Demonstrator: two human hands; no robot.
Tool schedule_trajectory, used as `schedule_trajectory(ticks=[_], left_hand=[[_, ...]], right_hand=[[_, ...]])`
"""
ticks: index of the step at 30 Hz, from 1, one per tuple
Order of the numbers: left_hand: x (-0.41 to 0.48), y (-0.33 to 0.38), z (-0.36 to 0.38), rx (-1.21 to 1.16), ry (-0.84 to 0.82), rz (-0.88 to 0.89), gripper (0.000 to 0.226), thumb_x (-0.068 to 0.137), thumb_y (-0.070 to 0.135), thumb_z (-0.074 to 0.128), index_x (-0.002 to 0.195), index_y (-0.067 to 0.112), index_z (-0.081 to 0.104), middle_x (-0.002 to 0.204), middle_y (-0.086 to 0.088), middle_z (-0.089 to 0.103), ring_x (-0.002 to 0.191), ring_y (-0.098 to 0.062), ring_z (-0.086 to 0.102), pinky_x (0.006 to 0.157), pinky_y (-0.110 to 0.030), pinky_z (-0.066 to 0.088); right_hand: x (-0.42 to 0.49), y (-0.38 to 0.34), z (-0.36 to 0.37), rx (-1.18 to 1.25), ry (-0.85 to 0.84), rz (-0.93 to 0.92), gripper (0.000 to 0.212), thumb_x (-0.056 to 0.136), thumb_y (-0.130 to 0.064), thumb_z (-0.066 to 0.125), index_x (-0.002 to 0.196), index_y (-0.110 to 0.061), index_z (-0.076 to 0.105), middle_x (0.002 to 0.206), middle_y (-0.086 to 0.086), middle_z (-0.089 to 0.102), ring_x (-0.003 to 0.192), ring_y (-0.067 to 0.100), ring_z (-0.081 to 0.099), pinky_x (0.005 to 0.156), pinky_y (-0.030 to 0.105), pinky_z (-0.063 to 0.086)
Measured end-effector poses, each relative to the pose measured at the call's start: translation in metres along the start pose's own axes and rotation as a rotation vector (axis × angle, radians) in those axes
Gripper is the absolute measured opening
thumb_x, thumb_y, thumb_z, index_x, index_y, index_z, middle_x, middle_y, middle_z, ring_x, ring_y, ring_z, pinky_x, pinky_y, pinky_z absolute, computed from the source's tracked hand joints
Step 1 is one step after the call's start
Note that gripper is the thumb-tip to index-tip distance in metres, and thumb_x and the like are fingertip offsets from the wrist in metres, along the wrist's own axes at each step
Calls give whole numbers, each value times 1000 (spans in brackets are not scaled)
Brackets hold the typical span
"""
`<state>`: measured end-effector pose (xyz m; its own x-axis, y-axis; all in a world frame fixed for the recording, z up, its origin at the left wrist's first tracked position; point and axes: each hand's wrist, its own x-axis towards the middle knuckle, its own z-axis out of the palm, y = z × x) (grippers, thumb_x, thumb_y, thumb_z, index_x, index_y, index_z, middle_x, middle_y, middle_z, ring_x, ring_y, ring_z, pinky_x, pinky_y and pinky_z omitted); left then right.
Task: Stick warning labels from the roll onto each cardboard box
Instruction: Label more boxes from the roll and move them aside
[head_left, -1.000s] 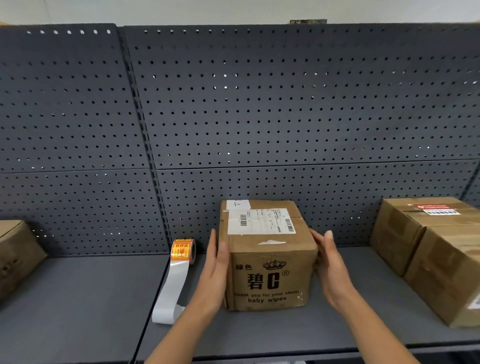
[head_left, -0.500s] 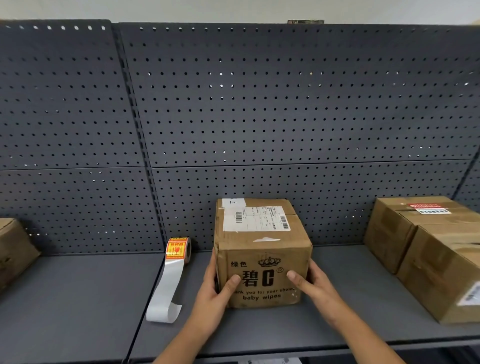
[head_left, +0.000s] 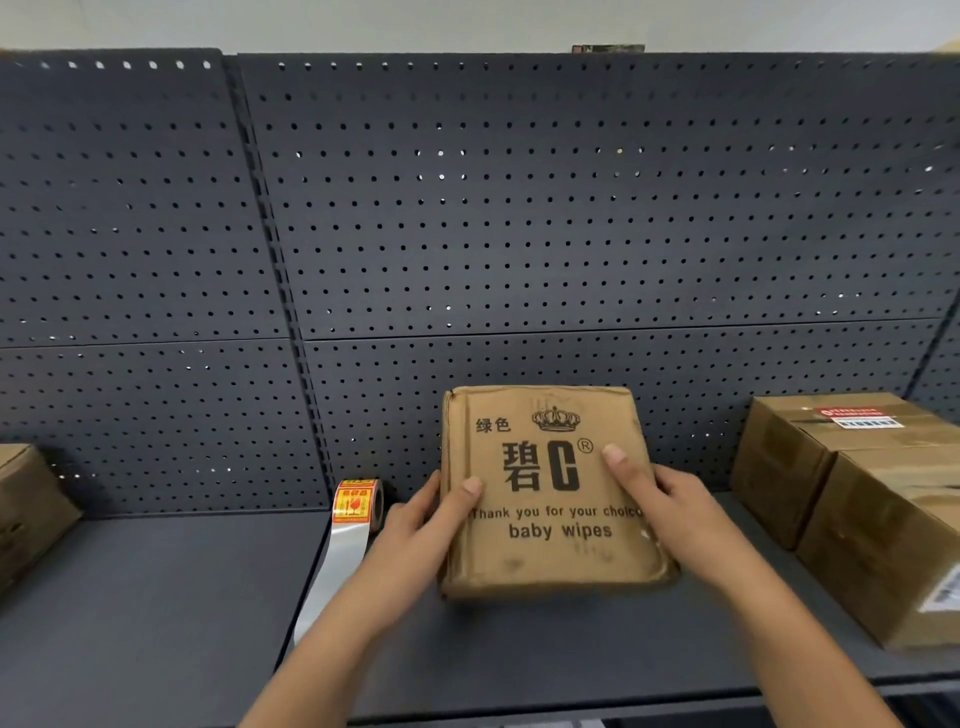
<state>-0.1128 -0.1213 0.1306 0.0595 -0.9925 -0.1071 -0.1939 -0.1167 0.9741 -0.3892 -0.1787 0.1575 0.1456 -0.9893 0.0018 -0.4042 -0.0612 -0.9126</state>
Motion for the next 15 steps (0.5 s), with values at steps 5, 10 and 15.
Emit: schedule_trajectory(ticks=[5,10,15], left_hand=[[16,21,-9,72,-46,-141,70,79,82,60,135,40,62,117,18,76,112,-6,68,97,-31,52],[40,28,-13,67,26,-240,71,79,85,56,119,27,74,106,7,81,105,-17,72,105,-41,54],[53,27,4,-113,75,-218,53,96,68,52,127,29,70,107,6,80,100,-14,73,76,-28,51]], right_hand=[[22,-17,-6,25,-143,82,36,101,-56,52,123,-31,66,112,-13,77,107,7,69,79,26,50],[36,-10,3,66,-130,108,32,103,-47,57,127,-27,63,117,-12,72,107,6,67,81,24,50],[40,4,18,202,-59,120,42,101,-60,51,124,-30,68,117,-12,75,110,6,67,84,21,48]])
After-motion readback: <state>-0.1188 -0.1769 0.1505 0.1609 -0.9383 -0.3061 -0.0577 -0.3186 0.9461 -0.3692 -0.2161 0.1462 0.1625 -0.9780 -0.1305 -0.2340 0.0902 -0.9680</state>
